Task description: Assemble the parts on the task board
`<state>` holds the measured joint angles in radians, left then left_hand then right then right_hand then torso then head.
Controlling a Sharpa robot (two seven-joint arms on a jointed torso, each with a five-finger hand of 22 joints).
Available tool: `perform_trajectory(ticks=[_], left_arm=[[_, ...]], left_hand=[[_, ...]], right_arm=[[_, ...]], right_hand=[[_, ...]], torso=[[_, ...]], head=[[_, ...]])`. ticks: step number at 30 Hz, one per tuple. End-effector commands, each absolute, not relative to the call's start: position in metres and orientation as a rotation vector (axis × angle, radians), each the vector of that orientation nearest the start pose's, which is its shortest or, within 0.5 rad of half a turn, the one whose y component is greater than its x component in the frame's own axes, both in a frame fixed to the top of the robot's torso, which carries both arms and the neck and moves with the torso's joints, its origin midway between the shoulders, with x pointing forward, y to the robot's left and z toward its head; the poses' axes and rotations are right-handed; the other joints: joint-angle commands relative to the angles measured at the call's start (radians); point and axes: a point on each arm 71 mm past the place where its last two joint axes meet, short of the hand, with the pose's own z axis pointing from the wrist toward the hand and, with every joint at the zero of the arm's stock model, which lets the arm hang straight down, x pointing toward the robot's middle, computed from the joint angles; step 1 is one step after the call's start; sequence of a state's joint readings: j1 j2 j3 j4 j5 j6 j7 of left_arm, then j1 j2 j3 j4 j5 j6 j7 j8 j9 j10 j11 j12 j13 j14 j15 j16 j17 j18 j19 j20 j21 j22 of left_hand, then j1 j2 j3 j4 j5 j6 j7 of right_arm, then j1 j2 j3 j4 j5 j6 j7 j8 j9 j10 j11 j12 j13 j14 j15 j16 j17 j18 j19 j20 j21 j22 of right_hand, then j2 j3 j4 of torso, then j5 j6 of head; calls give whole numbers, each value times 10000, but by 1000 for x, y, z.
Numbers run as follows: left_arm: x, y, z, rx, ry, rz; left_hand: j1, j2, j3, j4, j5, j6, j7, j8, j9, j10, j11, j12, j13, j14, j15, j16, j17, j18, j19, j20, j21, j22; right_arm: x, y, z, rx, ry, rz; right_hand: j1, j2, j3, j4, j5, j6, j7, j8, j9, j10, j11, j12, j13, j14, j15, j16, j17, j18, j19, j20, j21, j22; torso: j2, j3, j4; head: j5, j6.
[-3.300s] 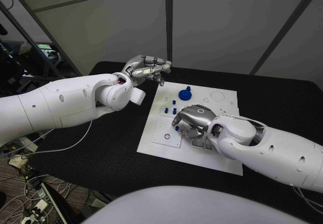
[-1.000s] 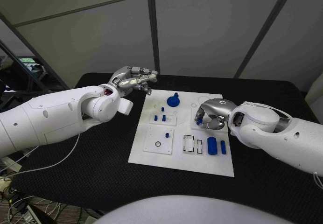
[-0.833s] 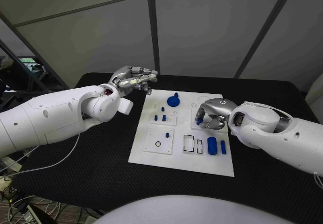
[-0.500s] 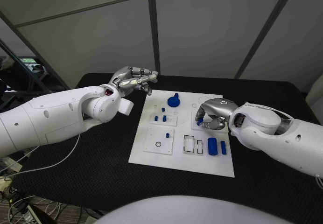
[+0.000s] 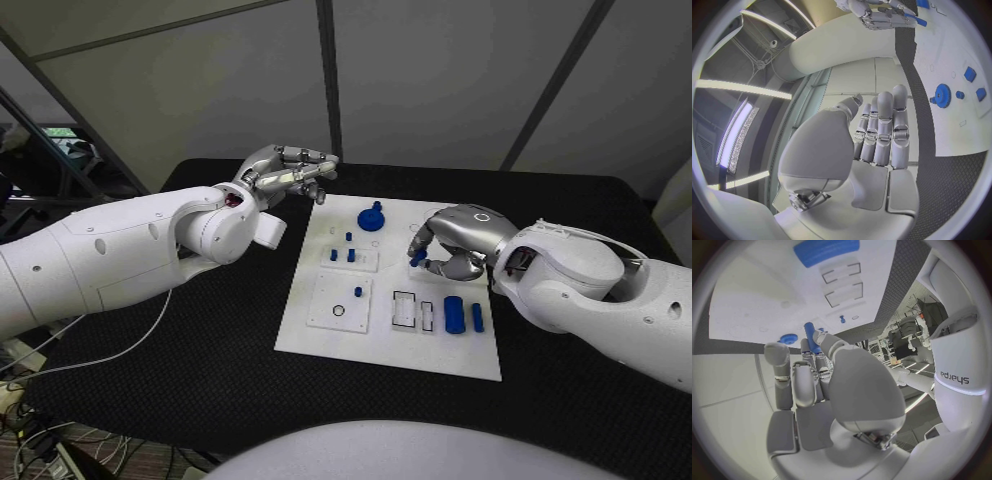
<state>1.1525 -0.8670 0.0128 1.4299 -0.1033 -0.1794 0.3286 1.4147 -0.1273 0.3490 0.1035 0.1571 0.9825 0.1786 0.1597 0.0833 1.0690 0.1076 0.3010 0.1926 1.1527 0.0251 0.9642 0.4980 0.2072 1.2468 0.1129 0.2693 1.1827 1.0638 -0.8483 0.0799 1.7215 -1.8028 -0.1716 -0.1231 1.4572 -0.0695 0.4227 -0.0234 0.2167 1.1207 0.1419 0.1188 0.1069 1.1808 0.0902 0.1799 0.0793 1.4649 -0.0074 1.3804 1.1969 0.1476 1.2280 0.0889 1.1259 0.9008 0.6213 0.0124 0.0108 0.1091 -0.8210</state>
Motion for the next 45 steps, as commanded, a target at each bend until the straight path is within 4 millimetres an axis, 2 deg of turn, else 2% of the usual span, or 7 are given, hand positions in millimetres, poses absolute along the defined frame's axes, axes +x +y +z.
perform_trajectory(ticks=[1,9,13,22,28,32,45], left_arm=[[501,241,-191,-10691,15022,-15321],[501,240,-191,-10691,15048,-15346],[501,238,-191,-10678,15062,-15384],[501,237,-191,-10661,15074,-15428],[501,236,-191,-10655,15072,-15439],[501,235,-191,-10651,15075,-15448],[502,233,-191,-10642,15095,-15482]], left_hand=[[38,94,-49,-16,-9,-42,-4,55,-11,-62,-28,12,11,-53,7,-51,-10,-265,25,63,-36,-10],[38,94,-49,-16,-9,-42,-4,55,-11,-62,-28,12,11,-53,7,-51,-10,-265,25,63,-36,-10],[38,94,-49,-16,-9,-42,-4,55,-11,-62,-28,12,11,-53,7,-51,-10,-265,25,63,-36,-10],[49,116,-57,-19,-8,-46,-7,67,-12,-75,-29,36,14,-59,7,-47,-18,-263,30,64,-50,-27],[49,116,-57,-19,-8,-46,-7,68,-12,-75,-29,36,14,-59,7,-47,-18,-263,30,64,-51,-27],[49,116,-57,-19,-8,-46,-7,68,-12,-75,-29,36,14,-59,7,-47,-18,-263,30,64,-51,-27],[49,116,-57,-19,-8,-46,-7,68,-12,-75,-29,36,14,-59,7,-47,-18,-263,30,64,-51,-27]], right_arm=[[421,-129,-177,-5297,15678,7201],[411,-91,-169,-5619,15239,8380],[410,-72,-170,-5726,15184,8857],[404,-43,-192,-5991,15591,9612],[398,-31,-213,-6194,16021,9899],[396,-27,-222,-6287,16244,9953],[397,-24,-236,-6465,16687,9846]], right_hand=[[116,14,40,-16,56,81,19,14,5,274,-206,1,35,407,-63,44,8,-146,43,0,50,8],[116,-19,72,-55,79,38,37,-18,9,288,-195,-42,44,403,-60,38,-9,-147,34,-5,70,23],[122,-19,93,-71,97,27,42,-27,11,290,-191,-60,46,400,-58,33,-21,-149,33,-5,81,33],[116,-27,106,-82,114,14,51,-39,14,288,-183,-82,49,395,-54,22,-42,-143,12,-4,69,8],[115,-40,117,-99,126,3,55,-48,17,282,-178,-103,51,393,-50,18,-51,-141,1,-3,68,1],[119,-46,125,-111,134,-2,57,-53,18,281,-176,-115,52,393,-48,19,-49,-140,-5,-3,69,-1],[121,-48,134,-121,142,-7,61,-58,20,278,-172,-126,53,392,-47,18,-52,-137,-16,-2,62,-14]], torso=[[-5,-4,15],[14,-15,17],[14,-27,47],[24,-18,-6],[15,2,-2],[18,-4,13],[4,-4,-4]], head=[[27,7],[218,-72],[329,-136],[648,-292],[744,-387],[780,-435],[877,-517]])
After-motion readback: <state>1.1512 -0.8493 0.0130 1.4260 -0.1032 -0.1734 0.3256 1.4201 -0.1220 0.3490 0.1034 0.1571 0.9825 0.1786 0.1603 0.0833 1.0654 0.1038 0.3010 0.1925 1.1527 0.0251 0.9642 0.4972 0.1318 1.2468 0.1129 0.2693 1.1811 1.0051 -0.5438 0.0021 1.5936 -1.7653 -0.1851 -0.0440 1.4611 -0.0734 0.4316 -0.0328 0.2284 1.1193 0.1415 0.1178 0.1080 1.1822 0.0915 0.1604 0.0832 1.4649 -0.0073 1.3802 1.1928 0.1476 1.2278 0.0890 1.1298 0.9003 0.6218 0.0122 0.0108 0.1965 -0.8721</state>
